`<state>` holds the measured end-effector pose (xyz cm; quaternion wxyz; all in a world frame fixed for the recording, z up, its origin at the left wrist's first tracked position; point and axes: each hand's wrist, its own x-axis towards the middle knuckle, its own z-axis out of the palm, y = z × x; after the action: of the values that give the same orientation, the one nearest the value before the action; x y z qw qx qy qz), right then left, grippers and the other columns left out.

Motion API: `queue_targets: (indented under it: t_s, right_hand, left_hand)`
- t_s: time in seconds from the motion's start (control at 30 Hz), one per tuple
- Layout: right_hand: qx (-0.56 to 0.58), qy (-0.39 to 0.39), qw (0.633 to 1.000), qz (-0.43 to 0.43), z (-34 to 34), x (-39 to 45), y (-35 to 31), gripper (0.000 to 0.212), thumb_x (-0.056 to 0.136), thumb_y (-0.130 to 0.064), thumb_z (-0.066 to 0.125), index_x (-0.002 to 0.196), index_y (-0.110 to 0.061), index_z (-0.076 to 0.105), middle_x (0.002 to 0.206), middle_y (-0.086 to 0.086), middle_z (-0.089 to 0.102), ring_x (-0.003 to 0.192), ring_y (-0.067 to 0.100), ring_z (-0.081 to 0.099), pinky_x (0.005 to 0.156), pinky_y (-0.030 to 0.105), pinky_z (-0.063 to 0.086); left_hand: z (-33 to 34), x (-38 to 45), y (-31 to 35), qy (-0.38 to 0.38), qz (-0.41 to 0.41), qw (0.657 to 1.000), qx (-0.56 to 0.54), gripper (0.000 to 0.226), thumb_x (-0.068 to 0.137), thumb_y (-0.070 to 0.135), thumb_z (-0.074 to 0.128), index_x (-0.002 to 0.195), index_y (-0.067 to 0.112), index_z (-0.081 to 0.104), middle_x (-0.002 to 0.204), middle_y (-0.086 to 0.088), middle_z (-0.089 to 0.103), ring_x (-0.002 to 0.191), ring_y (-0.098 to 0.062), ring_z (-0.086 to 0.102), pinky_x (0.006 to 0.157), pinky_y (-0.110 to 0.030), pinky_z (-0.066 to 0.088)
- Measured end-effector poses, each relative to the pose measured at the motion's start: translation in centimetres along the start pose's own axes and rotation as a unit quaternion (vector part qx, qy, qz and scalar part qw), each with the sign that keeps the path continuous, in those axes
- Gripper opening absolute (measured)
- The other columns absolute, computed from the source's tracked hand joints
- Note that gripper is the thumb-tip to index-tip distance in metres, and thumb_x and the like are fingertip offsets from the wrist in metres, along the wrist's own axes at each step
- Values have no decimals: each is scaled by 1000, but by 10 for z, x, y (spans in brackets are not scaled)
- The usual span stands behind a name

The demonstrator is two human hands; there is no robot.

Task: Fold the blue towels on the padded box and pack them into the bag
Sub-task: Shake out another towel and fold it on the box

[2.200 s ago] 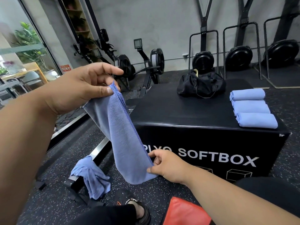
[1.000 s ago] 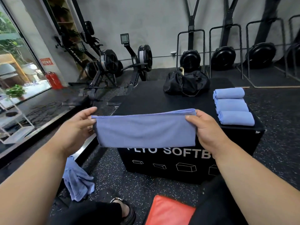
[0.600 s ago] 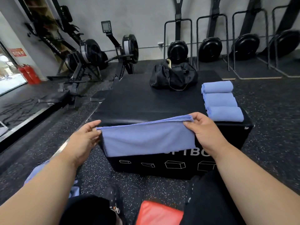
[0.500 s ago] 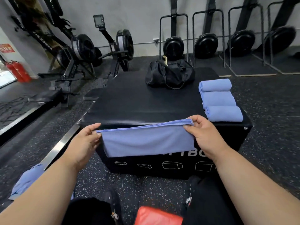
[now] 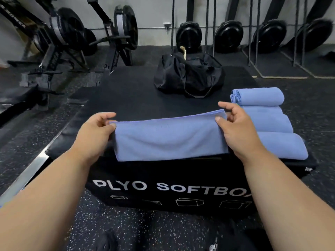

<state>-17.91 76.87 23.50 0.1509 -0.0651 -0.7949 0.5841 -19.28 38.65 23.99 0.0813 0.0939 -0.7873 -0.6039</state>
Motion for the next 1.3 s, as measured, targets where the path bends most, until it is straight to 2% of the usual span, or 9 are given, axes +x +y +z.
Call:
queue_targets:
  t_s: [0.17,0.33,0.47,0.77,0.87,0.97,1.07,1.17,1.3]
  right_hand:
    - [-229,-44,972,31,25,32,36,65,94,-36,68,154,-39,46,148,0,52,122,17,56,112,39,44]
    - [-359,-181,909,-111,62,14,25,65,99,-57,55,160,-43,37,171,3,27,157,24,23,128,43,13]
    - [-458,-284,837,-92,79,7,34,74,100,-74,30,166,-46,11,177,0,0,163,26,-5,130,50,-4]
    - [-438,-318,829,-142,52,-6,42,89,87,-85,39,163,-55,4,172,-7,-28,159,23,-25,130,53,-10]
    - [-394,-328,842,-167,40,-7,48,74,90,-81,44,158,-59,27,175,-10,-15,161,18,-17,131,49,-9]
    - [-416,-331,828,-179,31,-6,54,74,88,-83,20,157,-59,28,176,-10,4,163,18,-5,128,38,-12]
    - [-443,-316,819,-180,26,-8,56,76,89,-81,14,160,-56,21,176,-8,6,163,21,-1,128,37,-8]
    - [-449,-302,826,-157,21,-10,53,68,99,-73,33,162,-52,23,176,-6,8,163,19,1,132,45,2]
    - [-432,-292,838,-158,13,-18,35,58,97,-67,55,152,-47,49,162,-14,42,153,12,32,126,37,23]
  left_hand:
    - [24,48,-25,-37,-20,941,335,51,96,25,68,146,22,58,143,0,61,130,-22,60,101,-30,44]
    - [84,14,-18,-137,143,889,412,60,100,51,55,154,25,52,162,-3,46,154,-21,34,128,-41,24]
    - [110,-19,-38,-202,96,821,525,75,101,73,25,167,43,7,177,5,-7,163,-29,-9,130,-53,-3]
    - [69,-22,-45,-224,109,803,541,121,58,111,19,162,56,-5,175,10,-13,162,-33,-14,129,-54,-4]
    - [50,-27,-56,-226,178,781,555,100,78,86,52,160,60,0,175,11,-7,162,-32,-7,128,-56,1]
    - [34,-32,-69,-178,213,809,518,85,93,32,77,163,45,30,173,1,24,158,-36,20,119,-67,24]
    - [26,-34,-77,-144,221,834,485,72,97,14,73,158,38,45,168,6,35,156,-29,25,120,-66,24]
    - [19,-38,-78,-131,184,887,404,65,101,3,61,153,41,51,161,21,34,159,-14,23,130,-52,17]
    - [7,-43,-77,-89,173,917,348,61,96,-4,58,138,40,66,150,23,53,153,-7,35,125,-36,29]
